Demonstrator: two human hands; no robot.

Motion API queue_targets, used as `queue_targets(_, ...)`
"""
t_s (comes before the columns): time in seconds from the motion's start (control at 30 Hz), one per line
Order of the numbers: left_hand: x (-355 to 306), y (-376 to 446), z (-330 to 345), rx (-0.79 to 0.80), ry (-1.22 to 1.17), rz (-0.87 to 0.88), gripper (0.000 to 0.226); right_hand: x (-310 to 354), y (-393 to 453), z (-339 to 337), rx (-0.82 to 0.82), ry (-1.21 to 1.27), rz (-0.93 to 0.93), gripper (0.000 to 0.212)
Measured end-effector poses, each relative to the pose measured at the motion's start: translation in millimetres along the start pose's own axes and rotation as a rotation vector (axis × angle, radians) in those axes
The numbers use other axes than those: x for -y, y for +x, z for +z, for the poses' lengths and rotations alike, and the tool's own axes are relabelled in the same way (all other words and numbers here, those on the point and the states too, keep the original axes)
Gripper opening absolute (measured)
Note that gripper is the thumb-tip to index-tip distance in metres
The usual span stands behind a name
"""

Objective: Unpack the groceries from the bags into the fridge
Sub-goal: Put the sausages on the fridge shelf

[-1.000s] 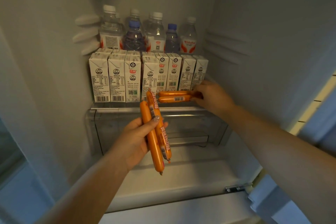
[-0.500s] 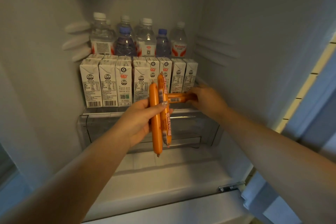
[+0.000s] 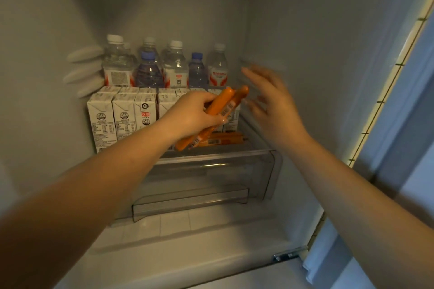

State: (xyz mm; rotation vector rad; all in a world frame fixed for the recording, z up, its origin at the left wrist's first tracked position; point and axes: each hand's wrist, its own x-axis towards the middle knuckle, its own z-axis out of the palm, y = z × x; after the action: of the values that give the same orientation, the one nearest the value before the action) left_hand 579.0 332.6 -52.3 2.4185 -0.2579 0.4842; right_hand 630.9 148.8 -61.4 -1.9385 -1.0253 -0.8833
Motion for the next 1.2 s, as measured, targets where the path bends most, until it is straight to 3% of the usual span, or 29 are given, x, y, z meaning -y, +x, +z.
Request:
queue_targets(0.1, 4, 4, 14, 0.01, 0.185, 0.093, 0.025, -10, -6, 3, 0.057, -0.087, -0.079, 0.046)
queue_targets(0.23, 12, 9, 35, 0.064, 0.389, 0.137, 0.031, -26, -18, 11, 0.267, -0.096, 0.109, 0.042)
queue_targets(0.47, 25, 10, 61, 0.096, 0.465, 0.115, 0.039, -41, -40, 27, 0.303, -0.137, 0.299, 0.037)
queue_targets(0.77, 32, -13, 71, 0.038, 0.286, 0.129, 0.039, -48, -58, 40, 0.368, -0.049, 0.427, 0.035)
queue_targets(0.97, 44, -52, 77, -0.033, 0.496, 0.205, 0.055, -53, -64, 28, 0.391, -0.178, 0.431, 0.034)
queue_targets(1.2, 49, -74, 90, 0.001, 0.647, 0.171, 0.079, -45, -62, 32, 0.595, -0.307, 0.418, 0.036)
